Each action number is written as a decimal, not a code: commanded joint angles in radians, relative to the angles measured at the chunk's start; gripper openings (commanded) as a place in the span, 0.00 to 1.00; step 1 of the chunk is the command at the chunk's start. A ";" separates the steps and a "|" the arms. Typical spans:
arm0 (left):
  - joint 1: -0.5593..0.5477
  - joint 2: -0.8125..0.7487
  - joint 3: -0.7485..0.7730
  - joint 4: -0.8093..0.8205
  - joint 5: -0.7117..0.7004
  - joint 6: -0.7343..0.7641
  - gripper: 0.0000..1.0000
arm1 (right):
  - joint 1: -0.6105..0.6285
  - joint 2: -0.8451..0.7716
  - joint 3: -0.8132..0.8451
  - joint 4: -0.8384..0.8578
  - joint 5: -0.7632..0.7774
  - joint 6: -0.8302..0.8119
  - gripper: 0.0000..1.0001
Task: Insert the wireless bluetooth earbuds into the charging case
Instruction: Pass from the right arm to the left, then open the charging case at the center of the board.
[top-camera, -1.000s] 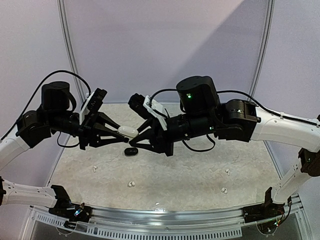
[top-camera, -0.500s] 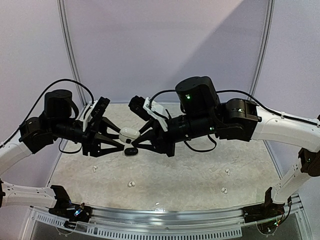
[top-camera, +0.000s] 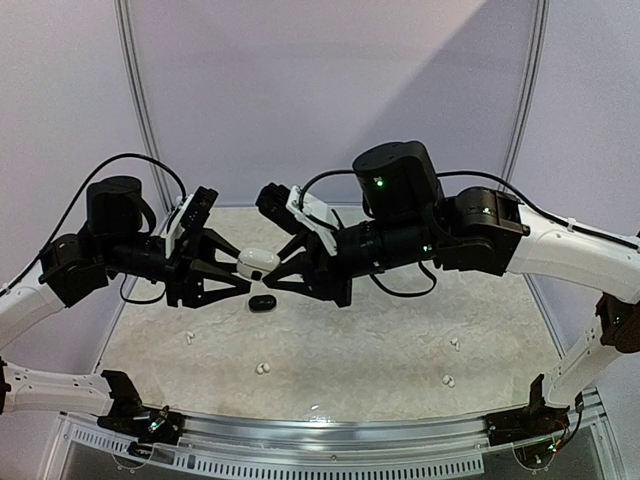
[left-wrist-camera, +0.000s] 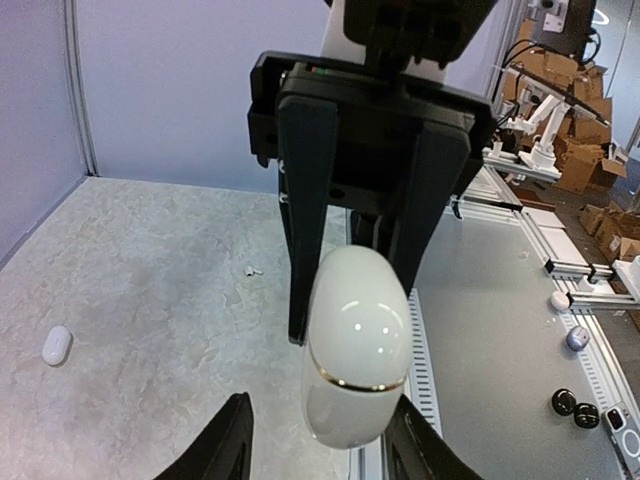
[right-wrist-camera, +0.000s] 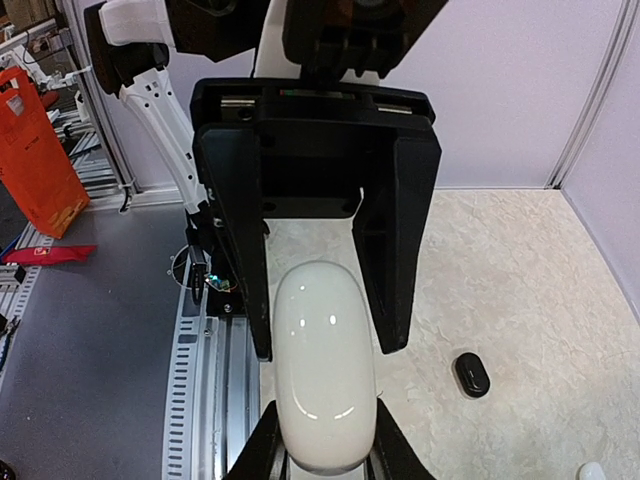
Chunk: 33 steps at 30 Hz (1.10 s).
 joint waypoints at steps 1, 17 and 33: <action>-0.025 0.022 0.009 0.046 0.012 -0.020 0.45 | -0.005 0.023 0.031 -0.020 0.015 -0.011 0.00; -0.036 0.024 0.003 0.032 0.004 0.006 0.00 | -0.005 0.021 0.033 -0.036 0.065 -0.003 0.37; -0.078 -0.006 -0.008 -0.106 -0.045 0.328 0.00 | -0.005 0.042 0.070 -0.011 0.106 0.012 0.49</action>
